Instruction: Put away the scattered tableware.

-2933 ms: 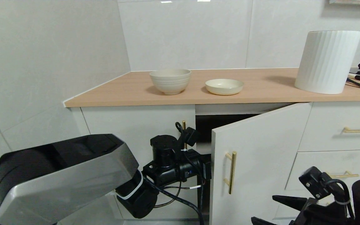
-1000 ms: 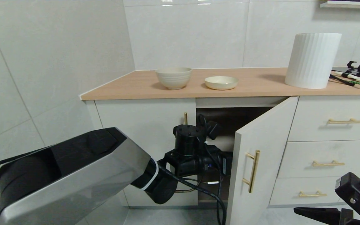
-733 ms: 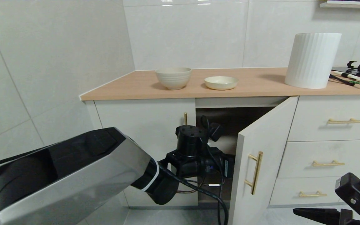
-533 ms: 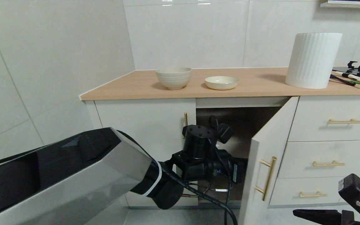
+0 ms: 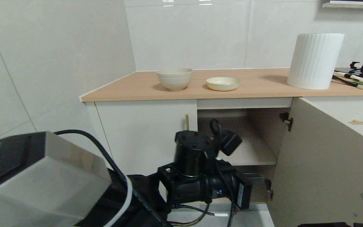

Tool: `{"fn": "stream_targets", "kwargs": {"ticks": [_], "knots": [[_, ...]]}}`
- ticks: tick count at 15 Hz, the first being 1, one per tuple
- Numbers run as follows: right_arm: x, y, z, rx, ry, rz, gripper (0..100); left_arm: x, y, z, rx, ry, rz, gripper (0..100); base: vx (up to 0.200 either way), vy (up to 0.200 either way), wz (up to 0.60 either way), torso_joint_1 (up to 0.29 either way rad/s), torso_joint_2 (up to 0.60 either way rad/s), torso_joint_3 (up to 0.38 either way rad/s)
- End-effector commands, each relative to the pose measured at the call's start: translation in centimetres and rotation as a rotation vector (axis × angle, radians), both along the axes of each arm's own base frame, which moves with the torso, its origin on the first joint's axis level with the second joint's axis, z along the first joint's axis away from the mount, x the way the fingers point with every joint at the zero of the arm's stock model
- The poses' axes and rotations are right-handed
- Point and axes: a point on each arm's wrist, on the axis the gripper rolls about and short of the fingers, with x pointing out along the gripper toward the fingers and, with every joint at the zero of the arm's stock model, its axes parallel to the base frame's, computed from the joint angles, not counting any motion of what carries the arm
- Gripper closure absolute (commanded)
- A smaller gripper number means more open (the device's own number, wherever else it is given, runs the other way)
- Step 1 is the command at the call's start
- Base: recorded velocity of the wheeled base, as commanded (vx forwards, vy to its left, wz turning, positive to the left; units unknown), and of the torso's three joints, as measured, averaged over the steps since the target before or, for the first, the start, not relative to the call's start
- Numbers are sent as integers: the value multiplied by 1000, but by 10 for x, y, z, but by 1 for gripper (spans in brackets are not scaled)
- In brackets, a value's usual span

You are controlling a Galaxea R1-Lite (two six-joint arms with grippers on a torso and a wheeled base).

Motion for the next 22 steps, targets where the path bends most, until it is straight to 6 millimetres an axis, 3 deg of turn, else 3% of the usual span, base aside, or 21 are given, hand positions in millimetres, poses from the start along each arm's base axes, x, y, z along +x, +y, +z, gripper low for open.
{"fn": "stream_targets", "kwargs": {"ticks": [1, 2, 3, 4, 6, 7, 9, 13, 16, 17, 22], "knots": [[6, 5, 1, -15, 7, -17, 0, 6, 46, 18, -38, -42, 118, 100, 0, 0, 0, 0, 0, 0], [16, 13, 5, -37, -4, -77, 0, 4, 76, 25, -37, -50, 178, 100, 0, 0, 0, 0, 0, 0], [20, 17, 9, -38, -11, -98, 0, 2, 88, 28, -38, -54, 201, 100, 0, 0, 0, 0, 0, 0], [35, 28, 23, -25, -30, -145, 0, -5, 119, 41, -37, -80, 265, 100, 0, 0, 0, 0, 0, 0], [56, 34, 36, -8, -49, -204, 0, -11, 148, 57, -19, -111, 330, 100, 0, 0, 0, 0, 0, 0], [79, 40, 49, 10, -72, -260, 0, -28, 174, 76, 14, -102, 379, 100, 0, 0, 0, 0, 0, 0], [107, 46, 63, 23, -104, -312, 0, -52, 201, 98, 42, -70, 437, 100, 0, 0, 0, 0, 0, 0], [126, 57, 94, 20, -117, -319, 0, -63, 232, 118, 20, -98, 566, 100, 0, 0, 0, 0, 0, 0], [129, 56, 96, 6, -102, -336, 0, -62, 237, 120, 25, -88, 590, 100, 0, 0, 0, 0, 0, 0], [127, 54, 98, 6, -105, -351, 0, -61, 237, 120, 22, -88, 588, 0, 0, 0, 0, 0, 0, 0], [123, 46, 109, -53, -87, -438, 0, -56, 236, 134, -28, -93, 622, 0, 0, 0, 0, 0, 0, 0]]}}
